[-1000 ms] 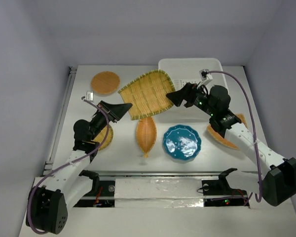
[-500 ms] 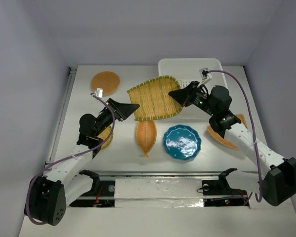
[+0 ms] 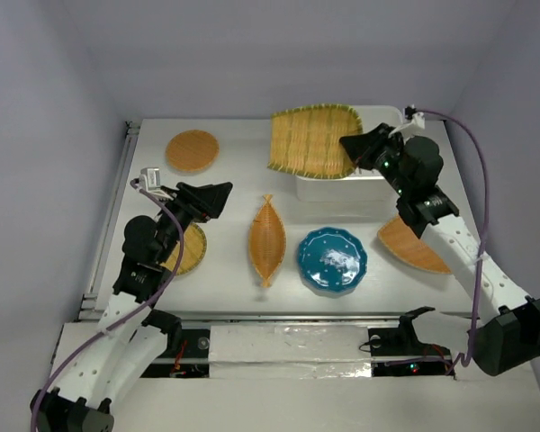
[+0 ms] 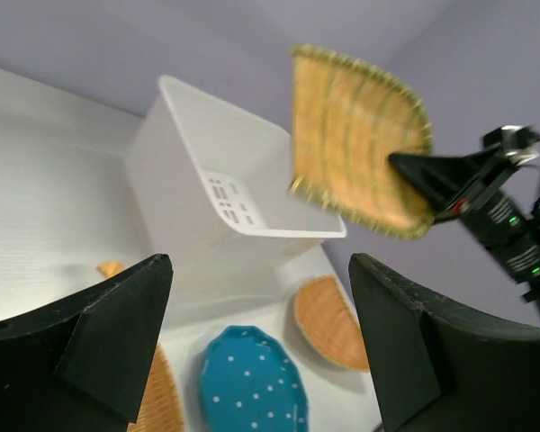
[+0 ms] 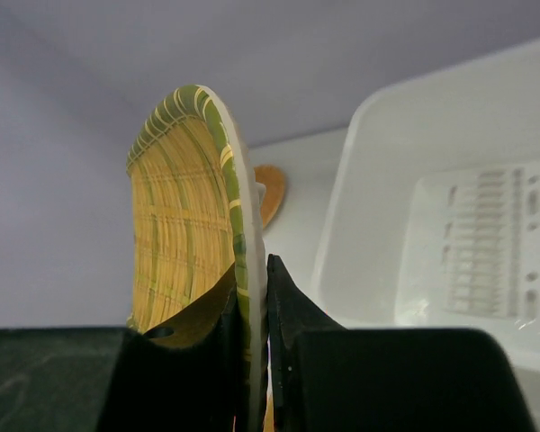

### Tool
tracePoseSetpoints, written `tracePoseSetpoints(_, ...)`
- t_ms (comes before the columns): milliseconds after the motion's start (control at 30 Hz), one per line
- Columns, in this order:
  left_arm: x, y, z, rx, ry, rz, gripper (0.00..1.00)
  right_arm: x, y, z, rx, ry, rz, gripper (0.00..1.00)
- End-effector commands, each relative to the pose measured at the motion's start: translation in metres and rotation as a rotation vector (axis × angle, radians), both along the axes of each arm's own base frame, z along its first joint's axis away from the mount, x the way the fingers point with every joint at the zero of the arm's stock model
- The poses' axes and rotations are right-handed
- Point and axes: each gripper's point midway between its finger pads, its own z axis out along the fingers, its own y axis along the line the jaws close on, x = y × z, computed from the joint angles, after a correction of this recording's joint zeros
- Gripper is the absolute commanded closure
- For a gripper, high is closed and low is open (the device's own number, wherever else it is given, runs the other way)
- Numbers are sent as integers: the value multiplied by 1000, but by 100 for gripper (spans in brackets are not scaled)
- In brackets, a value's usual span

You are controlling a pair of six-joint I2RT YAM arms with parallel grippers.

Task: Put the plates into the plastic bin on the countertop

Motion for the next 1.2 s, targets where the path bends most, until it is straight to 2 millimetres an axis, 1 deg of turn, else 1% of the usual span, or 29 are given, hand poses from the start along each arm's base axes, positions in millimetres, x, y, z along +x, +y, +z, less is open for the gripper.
tracePoseSetpoints(0, 3, 18, -11, 94, 20, 101, 22, 30, -45, 53, 18, -109, -168, 100)
tracePoseSetpoints(33, 1, 19, -14, 104, 28, 104, 23, 42, -52, 42, 0, -81, -185, 100)
tracePoseSetpoints(67, 0, 21, -17, 110, 32, 109, 23, 52, -70, 37, -12, -65, -222, 100)
tracePoseSetpoints(100, 0, 21, -20, 121, 35, 111, 23, 57, -74, 29, -32, -37, -217, 100)
tracePoseSetpoints(133, -2, 23, -21, 124, 35, 116, 23, 62, -80, 31, -45, -36, -226, 100)
tracePoseSetpoints(167, -3, 24, -22, 127, 37, 120, 23, 71, -83, 19, -66, -4, -233, 100)
tracePoseSetpoints(200, -4, 25, -23, 130, 36, 121, 23, 74, -91, 10, -100, 28, -252, 100)
tracePoseSetpoints(233, -6, 26, -22, 136, 31, 122, 23, 78, -91, 11, -109, 25, -250, 100)
tracePoseSetpoints(267, -6, 26, -22, 139, 30, 123, 23, 85, -96, -1, -127, 55, -258, 100)
tracePoseSetpoints(300, -8, 26, -22, 140, 28, 123, 23, 87, -103, -14, -151, 100, -271, 100)
tracePoseSetpoints(333, -9, 27, -20, 139, 21, 124, 23, 91, -104, -18, -159, 114, -276, 100)
tracePoseSetpoints(367, -10, 27, -19, 140, 19, 121, 23, 94, -109, -20, -163, 120, -289, 100)
tracePoseSetpoints(400, -11, 27, -19, 139, 16, 118, 23, 101, -112, -34, -177, 156, -284, 100)
tracePoseSetpoints(433, -11, 27, -19, 136, 14, 118, 23, 106, -115, -41, -185, 174, -285, 100)
tracePoseSetpoints(467, -12, 26, -18, 133, 12, 112, 23, 111, -114, -39, -193, 178, -277, 100)
tracePoseSetpoints(500, -12, 26, -18, 132, 10, 110, 23, 118, -114, -61, -225, 239, -265, 100)
tracePoseSetpoints(567, -12, 25, -19, 132, 12, 107, 24, 126, -115, -75, -249, 275, -263, 100)
tracePoseSetpoints(600, -12, 25, -18, 130, 11, 105, 24, 130, -115, -76, -269, 284, -258, 100)
tracePoseSetpoints(633, -12, 24, -18, 129, 12, 105, 24, 138, -115, -93, -285, 319, -248, 100)
tracePoseSetpoints(667, -12, 24, -16, 127, 7, 105, 24, 142, -114, -99, -295, 335, -240, 100)
tracePoseSetpoints(700, -12, 25, -15, 125, 7, 107, 25, 146, -113, -98, -310, 347, -229, 100)
tracePoseSetpoints(733, -11, 25, -12, 124, 1, 110, 25, 153, -111, -118, -321, 391, -214, 100)
tracePoseSetpoints(800, -11, 25, -9, 121, -3, 114, 25, 156, -107, -132, -338, 430, -177, 98)
tracePoseSetpoints(833, -10, 25, -8, 120, -3, 113, 25, 161, -104, -131, -334, 431, -157, 97)
tracePoseSetpoints(867, -10, 25, -8, 120, -4, 114, 25, 163, -103, -147, -343, 469, -149, 96)
tracePoseSetpoints(967, -8, 24, -8, 119, 3, 113, 25, 167, -106, -163, -354, 498, -160, 89)
tracePoseSetpoints(1067, -4, 24, -11, 119, 15, 116, 25, 166, -112, -175, -364, 527, -190, 72)
tracePoseSetpoints(1100, -3, 24, -12, 118, 19, 117, 25, 166, -113, -178, -363, 534, -201, 59)
tracePoseSetpoints(1167, 1, 24, -15, 116, 33, 127, 26, 167, -118, -179, -368, 533, -230, 44)
